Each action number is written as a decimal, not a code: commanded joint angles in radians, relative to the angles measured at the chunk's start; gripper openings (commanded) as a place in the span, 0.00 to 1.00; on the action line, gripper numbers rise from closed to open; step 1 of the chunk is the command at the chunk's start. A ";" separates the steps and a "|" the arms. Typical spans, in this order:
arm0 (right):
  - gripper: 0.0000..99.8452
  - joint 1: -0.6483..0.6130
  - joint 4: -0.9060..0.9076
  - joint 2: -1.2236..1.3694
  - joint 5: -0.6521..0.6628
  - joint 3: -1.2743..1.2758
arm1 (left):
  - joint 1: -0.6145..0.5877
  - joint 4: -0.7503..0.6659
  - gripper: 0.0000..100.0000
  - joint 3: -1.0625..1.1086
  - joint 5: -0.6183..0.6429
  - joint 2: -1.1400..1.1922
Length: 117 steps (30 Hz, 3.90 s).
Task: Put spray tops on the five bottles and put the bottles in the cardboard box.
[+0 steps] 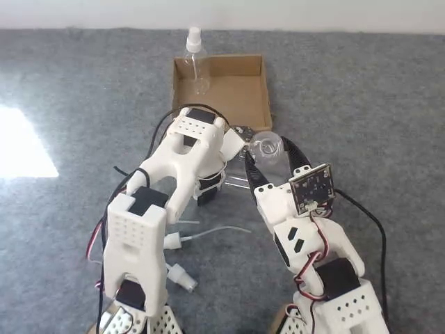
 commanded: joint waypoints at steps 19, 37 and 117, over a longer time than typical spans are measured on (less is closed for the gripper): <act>0.10 0.001 0.004 -0.033 0.020 -0.063 | -0.147 -0.183 0.02 0.489 0.005 -0.582; 0.10 0.001 0.004 -0.031 0.021 -0.063 | -0.199 -0.334 0.20 0.570 0.003 -0.582; 0.10 -0.107 0.015 -0.022 0.025 -0.031 | -0.187 -0.196 0.01 0.519 0.316 -1.221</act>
